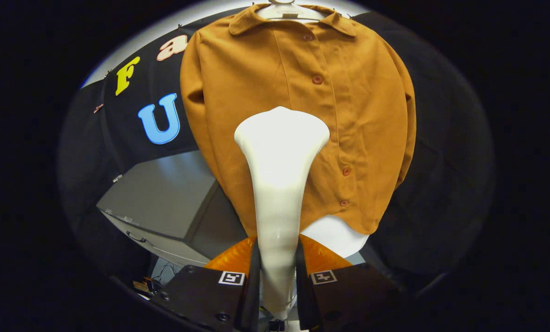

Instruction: Iron the clothes twice with a garment steamer, once on the left side and once on the right side.

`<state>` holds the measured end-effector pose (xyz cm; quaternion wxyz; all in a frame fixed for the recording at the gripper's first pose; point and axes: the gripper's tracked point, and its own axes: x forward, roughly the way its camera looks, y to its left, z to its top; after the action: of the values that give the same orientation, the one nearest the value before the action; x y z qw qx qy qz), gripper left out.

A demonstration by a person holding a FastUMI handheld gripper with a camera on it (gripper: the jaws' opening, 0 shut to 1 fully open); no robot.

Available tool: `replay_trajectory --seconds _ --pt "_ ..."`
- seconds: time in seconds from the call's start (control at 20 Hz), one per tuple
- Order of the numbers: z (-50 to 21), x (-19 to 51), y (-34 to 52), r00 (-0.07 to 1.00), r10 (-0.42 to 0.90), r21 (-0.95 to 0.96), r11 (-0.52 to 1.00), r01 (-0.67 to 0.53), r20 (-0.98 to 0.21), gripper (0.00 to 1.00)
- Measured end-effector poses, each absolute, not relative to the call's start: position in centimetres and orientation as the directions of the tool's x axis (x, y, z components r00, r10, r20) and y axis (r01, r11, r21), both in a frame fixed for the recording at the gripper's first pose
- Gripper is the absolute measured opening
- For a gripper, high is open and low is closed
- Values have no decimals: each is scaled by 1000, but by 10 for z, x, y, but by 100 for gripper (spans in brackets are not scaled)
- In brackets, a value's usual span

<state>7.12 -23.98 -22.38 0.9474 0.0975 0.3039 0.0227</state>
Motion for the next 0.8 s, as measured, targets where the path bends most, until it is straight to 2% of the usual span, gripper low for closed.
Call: replay_trajectory --seconds 0.4,0.8 --pt "-134 104 -345 911 -62 152 979 134 -407 37" --pt "-142 146 -387 910 -68 148 979 140 -408 37"
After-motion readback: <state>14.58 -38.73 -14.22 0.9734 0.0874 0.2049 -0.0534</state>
